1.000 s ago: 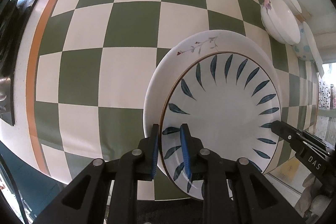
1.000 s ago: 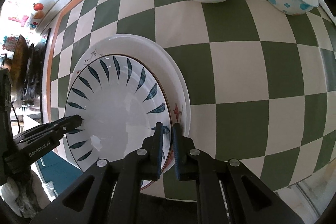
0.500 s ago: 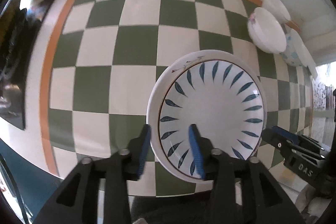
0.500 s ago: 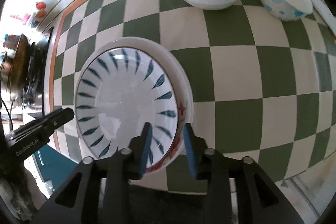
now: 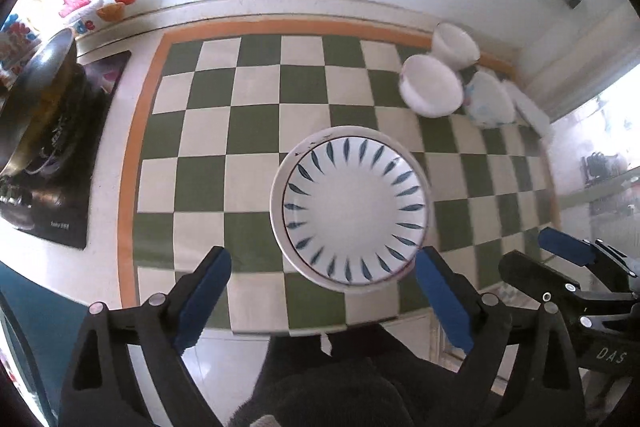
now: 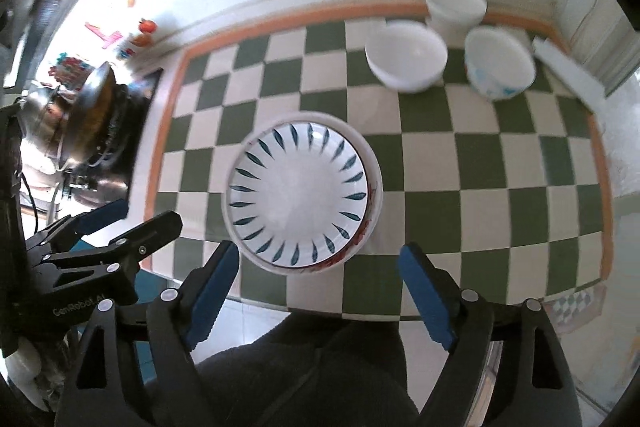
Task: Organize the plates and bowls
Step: 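Lower the plate stack onto the middle of the cloth and release, then grasp the red-rimmed bowl with the left tool while the right tool grasps a white bowl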
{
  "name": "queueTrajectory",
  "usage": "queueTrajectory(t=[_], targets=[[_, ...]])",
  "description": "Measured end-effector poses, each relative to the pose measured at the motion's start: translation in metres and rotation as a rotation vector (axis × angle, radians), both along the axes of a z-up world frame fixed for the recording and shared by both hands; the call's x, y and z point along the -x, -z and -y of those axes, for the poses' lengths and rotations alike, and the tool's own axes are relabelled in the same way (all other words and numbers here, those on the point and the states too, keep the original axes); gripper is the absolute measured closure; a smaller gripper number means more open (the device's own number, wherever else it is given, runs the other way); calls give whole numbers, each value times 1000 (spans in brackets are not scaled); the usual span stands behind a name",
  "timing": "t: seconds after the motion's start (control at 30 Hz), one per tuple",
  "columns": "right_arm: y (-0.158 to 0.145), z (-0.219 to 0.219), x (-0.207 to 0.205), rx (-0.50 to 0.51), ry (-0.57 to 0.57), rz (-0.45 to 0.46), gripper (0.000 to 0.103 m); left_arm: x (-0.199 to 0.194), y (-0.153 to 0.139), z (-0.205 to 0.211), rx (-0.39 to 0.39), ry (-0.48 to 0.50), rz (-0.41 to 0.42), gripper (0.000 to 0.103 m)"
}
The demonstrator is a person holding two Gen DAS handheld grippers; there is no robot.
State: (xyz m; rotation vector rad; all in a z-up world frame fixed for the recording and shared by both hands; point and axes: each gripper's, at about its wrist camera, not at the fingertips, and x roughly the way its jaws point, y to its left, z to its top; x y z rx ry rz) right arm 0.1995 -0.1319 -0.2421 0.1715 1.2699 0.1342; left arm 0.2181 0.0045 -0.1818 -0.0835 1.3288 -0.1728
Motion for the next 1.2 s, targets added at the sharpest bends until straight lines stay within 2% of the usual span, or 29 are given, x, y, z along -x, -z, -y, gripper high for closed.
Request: queueTrajectory(t=[0.13,0.23,0.5,0.73,0.87,1.07,1.2], targets=[[-34,-5,22,30,1,54,16,18,-28,0,7,-2,32,9],[-48,-7,35,36,3,77,15,26,-39,-1,16,6,47,9],[-66,-12,58,42,5,104,15,42,-54,-5,36,9,73,9],[-58,-8,63,-12,33,86,14,40,-53,-10,61,1,77,9],[-48,10,56,-71,77,80,14,22,-45,2,8,2,114,9],[-28,58,19,-70,159,99,14,-27,-27,31,-10,-17,139,9],[-1,98,-27,-96,204,70,15,-69,-1,61,-14,-4,89,9]])
